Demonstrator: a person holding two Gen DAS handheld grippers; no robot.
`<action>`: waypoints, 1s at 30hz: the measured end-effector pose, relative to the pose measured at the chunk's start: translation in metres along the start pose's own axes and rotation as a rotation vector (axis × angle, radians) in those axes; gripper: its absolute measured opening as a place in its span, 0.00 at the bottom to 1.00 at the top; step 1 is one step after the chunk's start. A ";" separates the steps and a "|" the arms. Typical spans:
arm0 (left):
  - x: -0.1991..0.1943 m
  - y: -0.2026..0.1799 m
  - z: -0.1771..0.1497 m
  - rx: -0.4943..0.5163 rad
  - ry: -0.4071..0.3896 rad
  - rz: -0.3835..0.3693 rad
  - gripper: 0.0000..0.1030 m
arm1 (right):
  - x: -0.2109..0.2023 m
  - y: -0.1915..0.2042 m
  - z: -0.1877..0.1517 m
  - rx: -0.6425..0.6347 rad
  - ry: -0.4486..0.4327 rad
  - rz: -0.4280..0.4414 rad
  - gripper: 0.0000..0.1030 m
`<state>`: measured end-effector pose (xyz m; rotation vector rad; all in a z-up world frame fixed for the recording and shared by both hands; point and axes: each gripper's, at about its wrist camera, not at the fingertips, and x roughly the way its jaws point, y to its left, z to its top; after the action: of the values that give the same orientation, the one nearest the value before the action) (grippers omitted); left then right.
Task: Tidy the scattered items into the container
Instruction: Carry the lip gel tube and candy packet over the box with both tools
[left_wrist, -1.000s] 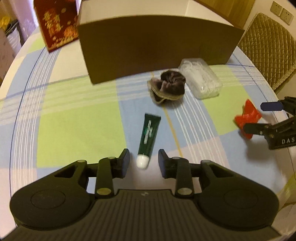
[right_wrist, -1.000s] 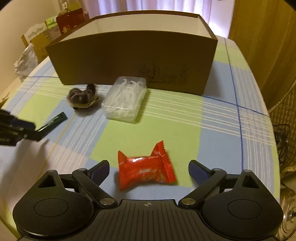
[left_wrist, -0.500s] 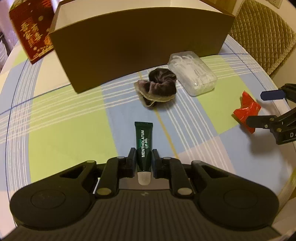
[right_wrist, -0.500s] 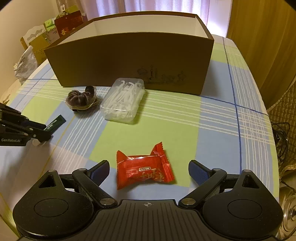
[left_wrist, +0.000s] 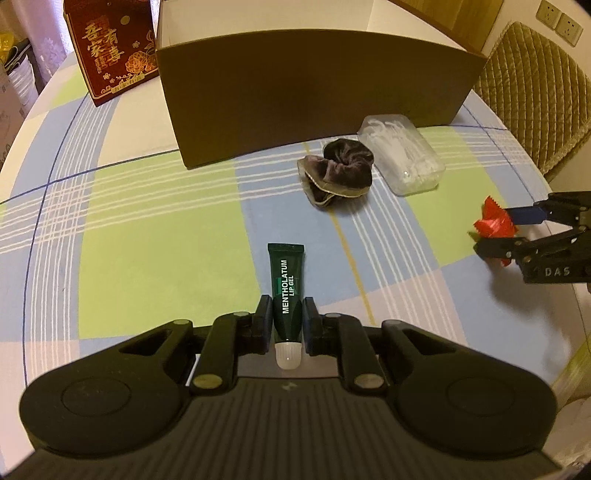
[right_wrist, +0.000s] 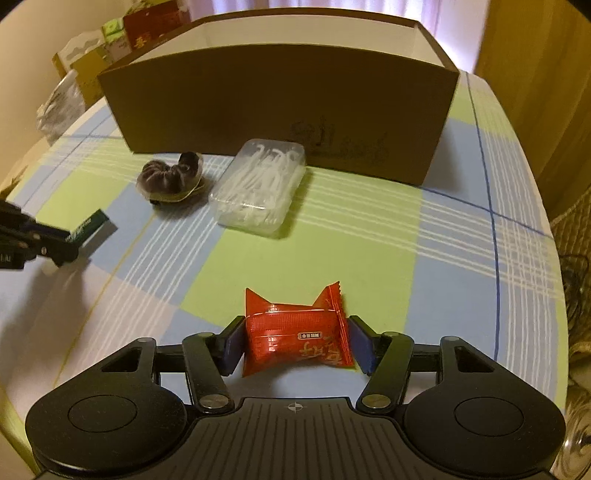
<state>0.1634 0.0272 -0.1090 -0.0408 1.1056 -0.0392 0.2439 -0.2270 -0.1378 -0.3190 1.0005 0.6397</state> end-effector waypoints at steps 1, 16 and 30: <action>-0.001 0.000 0.000 -0.002 -0.001 -0.003 0.12 | -0.001 0.001 0.000 -0.007 0.003 0.001 0.49; -0.026 -0.014 0.014 0.010 -0.082 -0.033 0.12 | -0.026 0.010 0.013 0.009 -0.063 0.048 0.46; -0.054 -0.016 0.051 0.019 -0.198 -0.048 0.12 | -0.042 0.015 0.050 -0.003 -0.160 0.100 0.46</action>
<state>0.1844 0.0147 -0.0375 -0.0528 0.9062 -0.0871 0.2520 -0.2034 -0.0758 -0.2179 0.8663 0.7454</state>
